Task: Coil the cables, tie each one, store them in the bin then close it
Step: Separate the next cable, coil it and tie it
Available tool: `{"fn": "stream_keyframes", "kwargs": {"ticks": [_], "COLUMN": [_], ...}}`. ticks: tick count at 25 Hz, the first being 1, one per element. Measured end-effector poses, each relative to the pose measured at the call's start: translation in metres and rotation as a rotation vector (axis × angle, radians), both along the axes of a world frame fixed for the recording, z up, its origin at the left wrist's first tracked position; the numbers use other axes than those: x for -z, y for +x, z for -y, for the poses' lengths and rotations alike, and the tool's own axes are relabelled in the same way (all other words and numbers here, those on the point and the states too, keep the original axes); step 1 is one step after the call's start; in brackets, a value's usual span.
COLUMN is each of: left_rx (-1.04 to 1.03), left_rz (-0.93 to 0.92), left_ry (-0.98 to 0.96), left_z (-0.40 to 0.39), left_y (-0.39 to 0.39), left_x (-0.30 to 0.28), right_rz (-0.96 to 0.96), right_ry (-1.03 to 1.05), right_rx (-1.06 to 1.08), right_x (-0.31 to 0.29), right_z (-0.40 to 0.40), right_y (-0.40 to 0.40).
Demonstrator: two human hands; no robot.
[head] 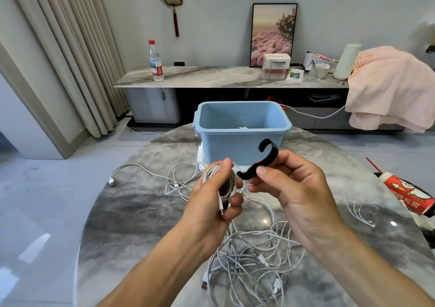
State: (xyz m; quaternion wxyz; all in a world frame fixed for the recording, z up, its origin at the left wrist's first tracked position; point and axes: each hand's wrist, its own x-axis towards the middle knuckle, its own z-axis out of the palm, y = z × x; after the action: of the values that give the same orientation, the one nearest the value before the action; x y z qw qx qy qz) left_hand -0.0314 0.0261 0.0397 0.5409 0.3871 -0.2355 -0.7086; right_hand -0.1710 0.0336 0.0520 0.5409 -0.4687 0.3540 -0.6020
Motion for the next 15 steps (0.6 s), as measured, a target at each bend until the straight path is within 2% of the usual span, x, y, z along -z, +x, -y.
{"fn": "stream_keyframes", "kwargs": {"ticks": [2,5,11,15], "left_rx": [0.040,0.099,0.100,0.109], "left_rz": [0.008,0.023,0.029,0.017], "left_ry": [-0.002,-0.017,-0.047,-0.042], "left_z": [-0.002,-0.005,-0.009,-0.011], "left_y": [-0.001,-0.004,-0.007,-0.007], "left_x": [0.000,-0.003,-0.003,-0.004], "right_rz": [-0.002,-0.104,-0.544,-0.669], "right_ry": [0.033,0.016,-0.341,-0.458], "right_rx": [-0.041,-0.029,0.161,0.246], "right_x": [-0.002,0.003,0.018,0.021], "right_z": [-0.003,-0.003,0.004,0.002], "right_y": [0.002,0.005,0.004,0.008]}}
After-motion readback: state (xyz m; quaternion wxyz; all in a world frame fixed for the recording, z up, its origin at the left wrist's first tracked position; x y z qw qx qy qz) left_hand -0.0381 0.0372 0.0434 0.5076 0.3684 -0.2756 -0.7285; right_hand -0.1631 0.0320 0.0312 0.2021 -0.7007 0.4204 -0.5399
